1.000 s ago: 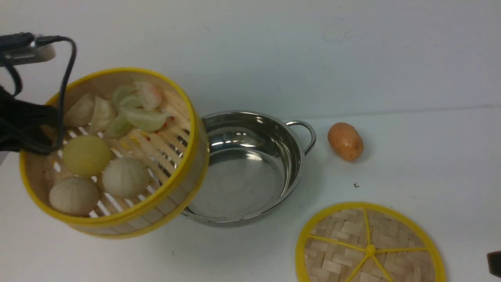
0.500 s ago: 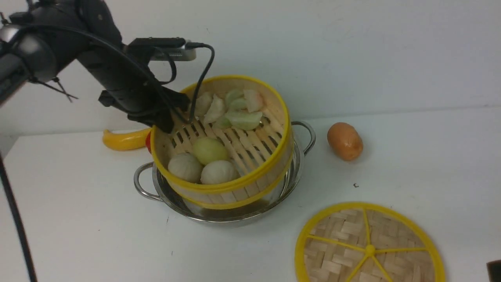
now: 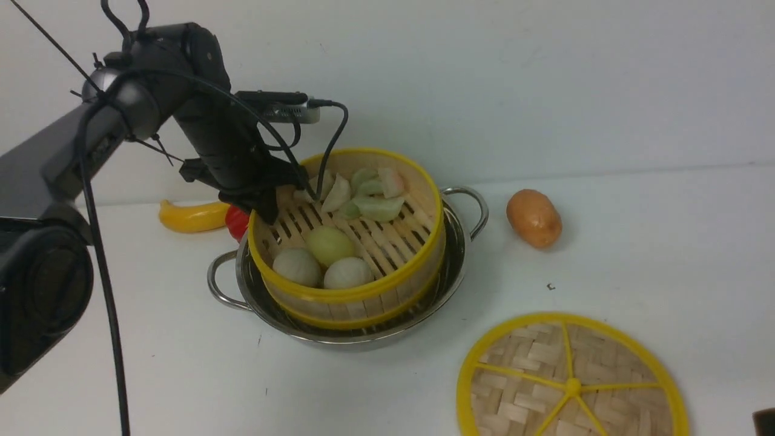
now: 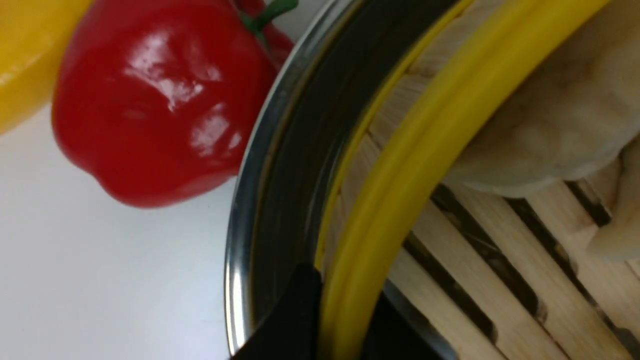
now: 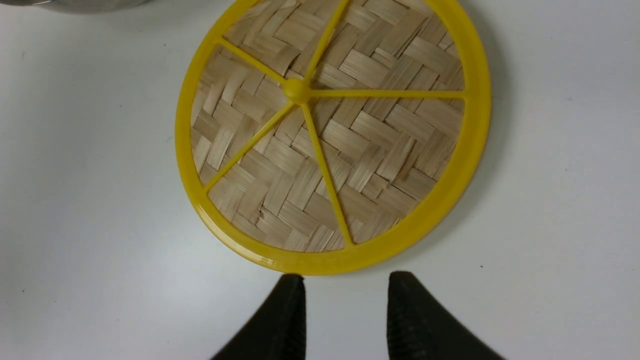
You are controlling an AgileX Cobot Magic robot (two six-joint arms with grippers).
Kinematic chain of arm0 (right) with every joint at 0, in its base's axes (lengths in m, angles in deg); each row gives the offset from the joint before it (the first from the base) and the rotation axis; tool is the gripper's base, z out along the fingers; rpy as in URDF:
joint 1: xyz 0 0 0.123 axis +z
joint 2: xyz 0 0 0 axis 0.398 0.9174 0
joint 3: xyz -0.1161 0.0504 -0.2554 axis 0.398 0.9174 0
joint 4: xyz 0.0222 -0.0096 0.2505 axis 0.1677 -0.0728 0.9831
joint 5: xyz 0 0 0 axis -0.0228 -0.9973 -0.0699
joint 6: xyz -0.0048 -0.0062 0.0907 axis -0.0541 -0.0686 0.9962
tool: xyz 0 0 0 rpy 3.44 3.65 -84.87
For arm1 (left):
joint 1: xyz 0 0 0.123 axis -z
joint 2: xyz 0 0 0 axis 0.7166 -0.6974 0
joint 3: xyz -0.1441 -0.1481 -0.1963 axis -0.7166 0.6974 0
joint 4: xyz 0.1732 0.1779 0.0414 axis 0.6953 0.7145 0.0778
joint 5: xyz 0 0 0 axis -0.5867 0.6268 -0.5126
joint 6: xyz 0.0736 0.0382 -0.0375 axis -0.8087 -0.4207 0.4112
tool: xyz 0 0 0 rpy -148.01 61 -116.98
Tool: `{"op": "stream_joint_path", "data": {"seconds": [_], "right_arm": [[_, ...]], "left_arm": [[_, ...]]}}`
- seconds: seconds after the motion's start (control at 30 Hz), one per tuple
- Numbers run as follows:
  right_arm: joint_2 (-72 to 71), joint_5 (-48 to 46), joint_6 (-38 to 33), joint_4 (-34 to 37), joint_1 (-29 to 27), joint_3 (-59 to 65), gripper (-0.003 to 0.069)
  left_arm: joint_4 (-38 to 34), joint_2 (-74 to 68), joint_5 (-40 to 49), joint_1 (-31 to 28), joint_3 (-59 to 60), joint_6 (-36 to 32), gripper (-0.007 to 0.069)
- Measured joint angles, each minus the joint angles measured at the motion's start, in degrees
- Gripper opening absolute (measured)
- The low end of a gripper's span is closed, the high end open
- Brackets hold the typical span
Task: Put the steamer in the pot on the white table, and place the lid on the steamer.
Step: 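Place the bamboo steamer basket with dumplings into the steel pot with the left gripper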
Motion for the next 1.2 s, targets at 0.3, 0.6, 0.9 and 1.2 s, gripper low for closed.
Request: {"op": "stream_joint_path", "data": {"seconds": [0.3,0.6,0.9,1.2], "right_arm": [[0.0,0.0,0.0,0.0,0.0,0.0,0.0244],[0.0,-0.3,0.0,0.0,0.0,0.0,0.0244],[0.0,-1.9,0.0,0.0,0.0,0.0,0.0244],[0.3,-1.9,0.0,0.9,0.0,0.0,0.0244]], "left_arm": [[0.2,-2.8,-1.9,0.3,-0.4,0.2,0.0034],[0.6,-5.2,-4.2,1.1,-0.4,-0.2,0.0035],[-0.2,-4.9,-4.9,1.1,-0.6,-1.0,0.0144],[2.0,-4.0,-1.4,1.3,-4.5,-1.0,0.0357]]}}
